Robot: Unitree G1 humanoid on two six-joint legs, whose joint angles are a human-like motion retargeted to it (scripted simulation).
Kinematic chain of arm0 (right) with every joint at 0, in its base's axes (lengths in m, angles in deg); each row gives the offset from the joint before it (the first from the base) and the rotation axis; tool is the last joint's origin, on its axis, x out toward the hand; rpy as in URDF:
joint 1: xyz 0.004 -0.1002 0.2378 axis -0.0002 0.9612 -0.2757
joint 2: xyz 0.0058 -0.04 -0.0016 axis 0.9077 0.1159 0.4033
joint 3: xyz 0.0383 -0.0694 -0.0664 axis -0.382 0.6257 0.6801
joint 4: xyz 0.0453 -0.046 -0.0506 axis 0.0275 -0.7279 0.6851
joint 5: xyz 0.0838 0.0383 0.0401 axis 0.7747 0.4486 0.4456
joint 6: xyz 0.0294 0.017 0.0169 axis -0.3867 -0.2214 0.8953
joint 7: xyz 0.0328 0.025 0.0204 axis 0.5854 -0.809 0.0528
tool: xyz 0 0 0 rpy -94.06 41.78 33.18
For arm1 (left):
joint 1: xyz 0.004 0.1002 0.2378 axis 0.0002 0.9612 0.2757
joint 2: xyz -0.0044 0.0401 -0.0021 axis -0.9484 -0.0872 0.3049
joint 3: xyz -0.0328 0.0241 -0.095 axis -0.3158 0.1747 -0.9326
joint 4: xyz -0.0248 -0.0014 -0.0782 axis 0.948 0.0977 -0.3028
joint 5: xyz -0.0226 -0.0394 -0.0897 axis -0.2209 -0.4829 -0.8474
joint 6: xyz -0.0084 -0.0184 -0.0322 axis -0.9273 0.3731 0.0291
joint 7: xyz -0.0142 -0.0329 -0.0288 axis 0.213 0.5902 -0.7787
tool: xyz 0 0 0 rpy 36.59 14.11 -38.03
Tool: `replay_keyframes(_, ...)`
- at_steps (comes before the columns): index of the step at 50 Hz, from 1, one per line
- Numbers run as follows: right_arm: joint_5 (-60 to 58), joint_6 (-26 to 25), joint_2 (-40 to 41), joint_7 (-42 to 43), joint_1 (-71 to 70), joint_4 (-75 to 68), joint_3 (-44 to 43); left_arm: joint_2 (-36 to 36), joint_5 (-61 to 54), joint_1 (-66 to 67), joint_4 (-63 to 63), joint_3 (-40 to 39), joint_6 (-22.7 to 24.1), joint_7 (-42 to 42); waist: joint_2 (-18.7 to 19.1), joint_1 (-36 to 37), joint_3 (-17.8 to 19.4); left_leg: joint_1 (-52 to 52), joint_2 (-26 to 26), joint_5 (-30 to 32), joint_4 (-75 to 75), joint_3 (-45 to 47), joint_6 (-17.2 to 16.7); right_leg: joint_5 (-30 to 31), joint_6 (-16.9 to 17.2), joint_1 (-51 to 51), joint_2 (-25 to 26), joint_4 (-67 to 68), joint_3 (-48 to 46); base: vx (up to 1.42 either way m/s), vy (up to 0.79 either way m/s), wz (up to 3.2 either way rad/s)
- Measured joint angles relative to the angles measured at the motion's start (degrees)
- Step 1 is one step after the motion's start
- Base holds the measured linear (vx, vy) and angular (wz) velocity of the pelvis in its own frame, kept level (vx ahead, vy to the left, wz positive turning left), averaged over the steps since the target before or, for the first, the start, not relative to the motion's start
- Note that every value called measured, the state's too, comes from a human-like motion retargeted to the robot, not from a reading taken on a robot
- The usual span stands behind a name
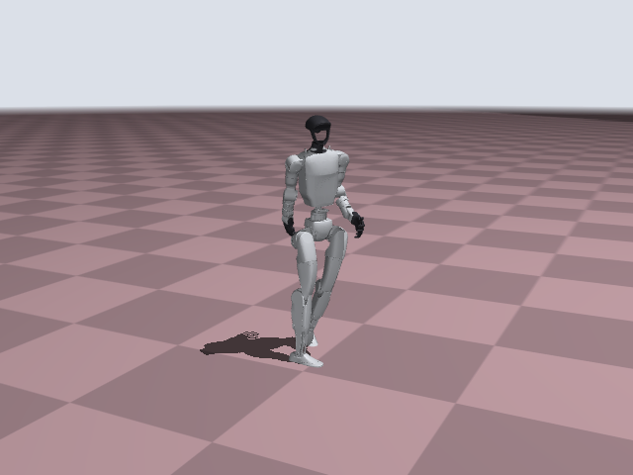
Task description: Walk run
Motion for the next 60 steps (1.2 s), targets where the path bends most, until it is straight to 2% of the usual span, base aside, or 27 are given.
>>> replay_keyframes(2, 0.3, -0.8, -1.9, 0.9, -1.7, 0.0, 1.0, 0.2, -1.3, 0.9, 1.1, -0.9, -0.3, 0.8, -0.5, -0.6, -1.9, -1.7, -1.3, 4.4, 1.5, 1.2, -0.8, -0.6, -5.2, -0.9, -0.9, 2.5, -0.6, 0.51, -0.07, 1.44)
replay_keyframes(3, 0.8, -1.1, -2.8, 2.3, -2.7, 0.0, 0.9, 0.1, -1.4, 1.4, 1.9, -1.6, -0.2, 1.6, -0.2, -1.0, -2.6, -2.6, -1.1, 6.9, 4.0, 1.8, -1.9, -2.8, -6.1, -1.5, -1.5, 4.1, -4.9, 0.49, -0.17, 1.67)
replay_keyframes(4, 1.7, -1.6, -3.7, 3.9, -3.9, 0.0, 0.1, 0.2, -1.0, 1.8, 2.8, -2.0, 0.0, 2.3, 0.4, -0.9, -3.2, -3.9, -0.7, 10.2, 6.7, 1.9, -4.1, -4.2, -6.8, -1.3, -1.1, 5.1, -4.9, 0.41, -0.14, 1.83)
replay_keyframes(5, 2.8, -2.0, -4.7, 5.7, -5.3, 0.0, -1.2, 0.4, -0.4, 2.1, 3.8, -2.2, 0.2, 3.0, 1.1, -0.7, -3.8, -5.5, -0.2, 14.1, 9.7, 1.8, -6.9, -5.2, -7.5, -0.8, -0.2, 5.7, -2.8, 0.40, -0.09, 1.96)
replay_keyframes(6, 4.4, -2.1, -6.1, 7.4, -6.9, 0.0, -2.4, 1.0, 0.2, 2.4, 4.6, -1.8, 0.1, 2.4, 1.9, -0.6, -4.3, -7.5, 0.6, 17.4, 13.0, 2.5, -11.3, -5.8, -8.4, -0.2, 0.0, 5.9, -3.6, 0.42, -0.09, 1.99)
replay_keyframes(8, 8.2, -1.5, -8.9, 10.6, -10.1, 0.8, -3.9, 2.0, 0.5, 2.9, 5.6, -0.9, -0.1, 0.7, 2.1, -0.4, -4.9, -11.0, 2.8, 22.1, 18.6, 7.7, -19.6, -6.5, -10.2, 0.6, -1.6, 5.6, -8.6, 0.38, -0.08, 1.89)
replay_keyframes(10, 11.4, 0.3, -11.5, 13.5, -13.4, 2.5, -4.8, 2.8, -0.4, 3.3, 5.9, -0.6, 0.0, 0.4, 0.9, -0.7, -5.3, -13.7, 7.3, 23.7, 23.1, 18.9, -23.2, -6.8, -12.0, 1.5, -3.6, 5.1, -13.5, 0.32, -0.07, 1.91)
replay_keyframes(12, 12.6, 2.3, -14.0, 15.3, -16.5, 4.4, -5.9, 2.9, -1.0, 3.6, 5.8, -0.7, -0.2, 1.9, -0.3, -1.0, -5.7, -15.4, 13.9, 20.4, 27.1, 31.2, -19.9, -7.5, -13.1, 2.9, -5.1, 4.7, -16.8, 0.27, -0.09, 2.00)
replay_keyframes(15, 12.5, 4.1, -17.7, 15.9, -20.4, 7.1, -6.6, 2.7, -0.9, 3.5, 5.5, -0.1, -0.9, 4.3, -0.9, 0.7, -6.1, -17.9, 18.6, 17.2, 27.8, 39.9, -17.5, -8.3, -13.9, 5.3, -6.3, 3.2, -23.6, 0.19, -0.03, 1.75)
replay_keyframes(18, 12.4, 4.0, -20.9, 14.5, -23.2, 9.7, -6.6, 2.3, 0.7, 3.4, 4.9, 1.1, -0.3, 4.4, -1.1, 3.2, -6.4, -23.7, 18.0, 12.3, 25.7, 38.5, -16.2, -9.0, -13.7, 7.8, -6.4, 1.9, -28.7, 0.25, 0.01, 1.76)
replay_keyframes(20, 12.1, 4.0, -22.5, 14.2, -24.6, 10.9, -6.8, 2.4, 2.0, 3.7, 4.3, 1.9, -0.1, 4.0, -1.3, 4.9, -6.6, -27.2, 18.0, 9.6, 22.2, 38.0, -13.7, -9.6, -13.5, 9.1, -6.1, 1.4, -31.3, 0.29, 0.07, 1.81)
replay_keyframes(23, 10.7, 4.1, -24.0, 13.9, -26.5, 12.2, -6.7, 2.7, 2.7, 4.4, 3.2, 2.1, -0.2, 3.8, -1.8, 6.1, -6.9, -28.7, 21.1, 7.0, 13.9, 45.3, -8.5, -10.6, -13.1, 11.4, -5.5, 0.7, -36.3, 0.31, 0.10, 1.93)
replay_keyframes(25, 9.4, 3.9, -24.5, 13.5, -27.5, 13.3, -6.4, 3.0, 2.7, 4.8, 2.6, 1.9, -0.4, 3.9, -1.9, 6.9, -7.1, -29.2, 21.3, 4.8, 7.9, 49.8, -6.4, -11.1, -12.8, 12.9, -4.8, 0.0, -40.3, 0.30, 0.11, 1.91)
replay_keyframes(29, 6.9, 4.3, -23.7, 13.7, -28.1, 15.9, -6.0, 3.4, 2.2, 5.5, 2.0, 0.8, -1.0, 4.2, -1.9, 6.6, -8.0, -29.2, 18.7, 0.3, -2.5, 56.1, -5.3, -12.2, -11.0, 16.2, -2.7, -1.3, -48.9, 0.40, 0.11, 2.13)
replay_keyframes(32, 6.8, 5.3, -21.8, 14.2, -27.5, 17.6, -4.8, 3.7, 2.3, 6.2, 1.8, -0.6, -1.2, 4.1, -2.9, 7.1, -8.4, -27.7, 15.7, -0.9, -8.6, 59.0, -4.7, -12.2, -9.2, 18.1, -1.8, -1.0, -51.7, 0.55, 0.10, 1.62)
replay_keyframes(36, 4.8, 6.9, -18.4, 13.9, -25.9, 18.6, -3.9, 4.3, 1.6, 7.7, 2.3, -2.5, -1.6, 2.5, -6.2, 10.4, -8.7, -24.2, 11.0, -0.5, -11.7, 56.9, 1.0, -9.0, -5.4, 21.1, -3.5, 1.4, -53.3, 0.70, 0.11, 0.62)
replay_keyframes(38, 1.8, 6.8, -16.5, 13.7, -24.8, 18.8, -4.1, 4.4, 0.6, 7.7, 3.0, -3.8, -2.1, 1.8, -7.1, 11.3, -8.6, -23.0, 9.6, -1.2, -11.7, 52.7, 1.8, -3.2, -3.2, 22.5, -4.2, 4.2, -53.8, 0.88, 0.12, 0.51)
replay_keyframes(40, -1.0, 6.7, -14.5, 14.6, -23.4, 18.9, -3.7, 4.5, -0.3, 6.9, 3.1, -4.9, -3.0, 1.1, -5.9, 10.8, -8.3, -22.1, 10.1, -1.8, -10.8, 48.9, 1.8, 5.7, -2.9, 22.1, -4.1, 9.5, -52.1, 0.71, 0.22, 1.08)
replay_keyframes(43, -4.2, 8.1, -12.9, 16.3, -20.3, 18.2, -2.3, 4.1, -0.3, 6.3, 1.3, -4.4, -2.9, -0.8, -0.8, 8.7, -8.4, -18.3, 12.5, -4.5, -10.5, 43.5, 1.8, 16.9, -12.2, 18.2, -1.2, 23.4, -50.8, 0.82, 0.20, 1.70)
replay_keyframes(44, -5.1, 8.2, -12.7, 16.4, -19.1, 17.9, -2.3, 4.0, -0.1, 5.9, 0.7, -4.0, -2.7, -0.7, 0.7, 7.8, -8.2, -16.9, 13.0, -4.7, -10.7, 41.7, 1.8, 17.7, -13.8, 15.6, 0.9, 28.5, -47.6, 0.60, 0.15, 2.23)
replay_keyframes(47, -6.1, 7.0, -11.8, 17.1, -15.5, 17.0, -2.8, 3.4, 0.1, 3.6, 0.0, -3.2, -3.0, 0.4, 3.6, 5.1, -7.6, -14.5, 12.8, -5.0, -10.7, 33.7, 1.4, 12.9, -13.3, 6.2, 8.4, 41.4, -35.0, 0.69, 0.07, 2.36)
replay_keyframes(49, -5.4, 6.8, -10.8, 17.8, -13.1, 15.8, -3.4, 2.9, -0.3, 2.0, -0.2, -2.5, -3.2, 0.6, 4.7, 4.8, -7.4, -12.3, 13.1, -5.3, -11.5, 31.2, 0.8, 8.9, -14.9, 1.9, 10.6, 44.8, -30.2, 0.68, -0.01, 1.79)
replay_keyframes(50, -4.6, 7.0, -10.4, 17.9, -11.9, 15.1, -3.7, 2.5, -0.6, 1.4, -0.5, -1.8, -3.1, 0.4, 5.0, 4.7, -7.3, -11.0, 13.1, -5.4, -12.1, 30.3, 0.5, 6.6, -16.4, 0.0, 10.9, 45.3, -29.1, 0.73, -0.02, 1.89)
replay_keyframes(52, -2.7, 7.7, -9.7, 16.7, -9.2, 13.8, -4.1, 1.8, -0.9, 0.7, -1.3, -0.1, -2.7, 0.2, 5.4, 2.9, -7.0, -8.8, 12.3, -5.5, -13.0, 26.0, 0.3, 2.5, -20.3, -3.7, 7.5, 44.4, -30.2, 0.77, -0.04, 2.25)
replay_keyframes(54, -1.2, 7.9, -8.9, 15.7, -6.5, 13.2, -4.1, 1.2, -1.2, -0.1, -2.1, 0.9, -2.7, 0.9, 5.5, 0.8, -6.5, -7.1, 11.5, -6.1, -13.1, 21.9, 0.3, 0.7, -21.4, -6.9, 6.3, 40.3, -28.0, 0.75, -0.10, 2.32)
replay_keyframes(57, 0.1, 8.0, -7.5, 15.9, -3.0, 12.8, -3.8, 0.1, -1.6, -1.8, -3.0, 1.9, -2.8, 2.3, 4.9, -2.3, -5.4, -4.3, 10.4, -7.2, -12.7, 17.6, 0.0, -0.8, -18.3, -10.6, 7.5, 31.2, -21.2, 0.80, -0.20, 2.10)
replay_keyframes(60, 0.8, 8.5, -6.0, 15.6, -0.7, 12.9, -3.1, -1.4, -2.0, -3.7, -3.9, 2.8, -2.9, 3.0, 3.1, -3.8, -3.5, -1.2, 9.2, -8.5, -12.0, 14.5, -0.6, -2.1, -14.2, -14.6, 6.3, 22.0, -17.9, 0.67, -0.30, 1.42)
